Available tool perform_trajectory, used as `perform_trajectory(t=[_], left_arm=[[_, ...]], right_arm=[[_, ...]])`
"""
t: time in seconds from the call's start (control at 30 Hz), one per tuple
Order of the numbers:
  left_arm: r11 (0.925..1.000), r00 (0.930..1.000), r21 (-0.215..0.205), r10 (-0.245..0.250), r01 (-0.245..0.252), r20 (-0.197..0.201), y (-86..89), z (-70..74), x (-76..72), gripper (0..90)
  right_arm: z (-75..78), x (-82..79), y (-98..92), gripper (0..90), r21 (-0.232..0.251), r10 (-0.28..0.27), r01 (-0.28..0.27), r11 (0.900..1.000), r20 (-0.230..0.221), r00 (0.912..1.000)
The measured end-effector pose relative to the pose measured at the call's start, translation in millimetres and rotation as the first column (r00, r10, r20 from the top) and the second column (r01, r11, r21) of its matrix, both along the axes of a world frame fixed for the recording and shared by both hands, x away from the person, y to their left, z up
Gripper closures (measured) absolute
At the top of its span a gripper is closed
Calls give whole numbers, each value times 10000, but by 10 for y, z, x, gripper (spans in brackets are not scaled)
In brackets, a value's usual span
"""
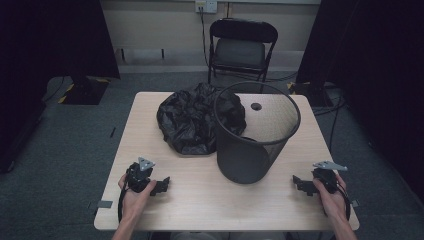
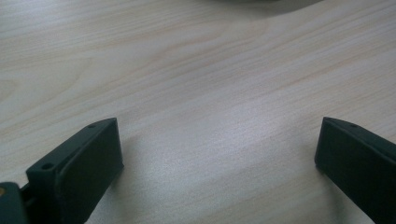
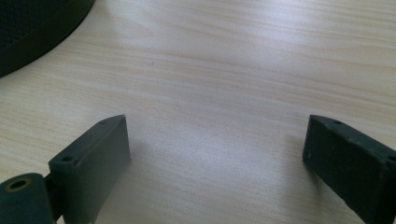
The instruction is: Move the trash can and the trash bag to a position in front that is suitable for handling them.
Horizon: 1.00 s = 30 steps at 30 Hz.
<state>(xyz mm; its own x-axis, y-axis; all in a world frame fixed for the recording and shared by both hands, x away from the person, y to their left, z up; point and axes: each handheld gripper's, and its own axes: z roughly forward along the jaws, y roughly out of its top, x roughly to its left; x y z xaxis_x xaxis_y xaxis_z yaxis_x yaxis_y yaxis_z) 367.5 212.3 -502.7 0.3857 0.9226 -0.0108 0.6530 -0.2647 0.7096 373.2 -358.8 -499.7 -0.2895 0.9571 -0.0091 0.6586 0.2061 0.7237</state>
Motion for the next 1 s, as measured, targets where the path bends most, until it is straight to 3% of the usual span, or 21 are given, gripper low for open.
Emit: perform_trajectory(t=[0.17,0.33,0.37,0.43,0.5,0.53,0.6,0.73,0.8,0.87,0.93,1.0], left_arm=[[9999,10000,-121,42,-41,8,0,0,-11,3],[9999,10000,-125,-57,57,18,-11,3,-17,10],[9994,10000,-337,-17,19,78,-16,11,-31,27],[9994,10000,-339,4,-1,92,-18,17,-39,56],[9990,9998,-438,44,-35,215,-32,31,-53,139],[9990,9998,-442,-24,32,175,-41,36,-56,179],[9995,9997,-218,-212,214,116,-80,46,-59,153],[9981,9971,-269,-536,552,547,-162,111,-105,175],[9940,9936,-607,-871,915,712,-214,160,-148,174],[9905,9897,-684,-1127,1189,886,-264,200,-182,166],[9859,9837,-767,-1393,1485,1141,-355,283,-228,165],[9829,9820,-954,-1457,1576,1204,-379,312,-235,164]], right_arm=[[2,-8,-12,79,12,76,-76,10000,37,10000],[41,-35,-35,120,347,194,-190,9992,-124,9997],[55,-44,-16,121,472,332,-327,9984,-89,9994],[64,-54,9,121,488,396,-392,9980,-63,9992],[84,-71,51,121,528,562,-564,9970,46,9984],[94,-79,78,119,558,709,-715,9959,140,9974],[111,-86,144,123,485,997,-1009,9937,259,9947],[148,-111,245,130,461,1490,-1513,9874,489,9876],[176,-140,299,128,418,1611,-1632,9857,497,9857],[216,-166,341,128,455,1754,-1785,9829,635,9824],[300,-194,395,128,504,1968,-2023,9780,974,9756],[364,-209,428,128,518,2057,-2127,9757,1155,9718]])
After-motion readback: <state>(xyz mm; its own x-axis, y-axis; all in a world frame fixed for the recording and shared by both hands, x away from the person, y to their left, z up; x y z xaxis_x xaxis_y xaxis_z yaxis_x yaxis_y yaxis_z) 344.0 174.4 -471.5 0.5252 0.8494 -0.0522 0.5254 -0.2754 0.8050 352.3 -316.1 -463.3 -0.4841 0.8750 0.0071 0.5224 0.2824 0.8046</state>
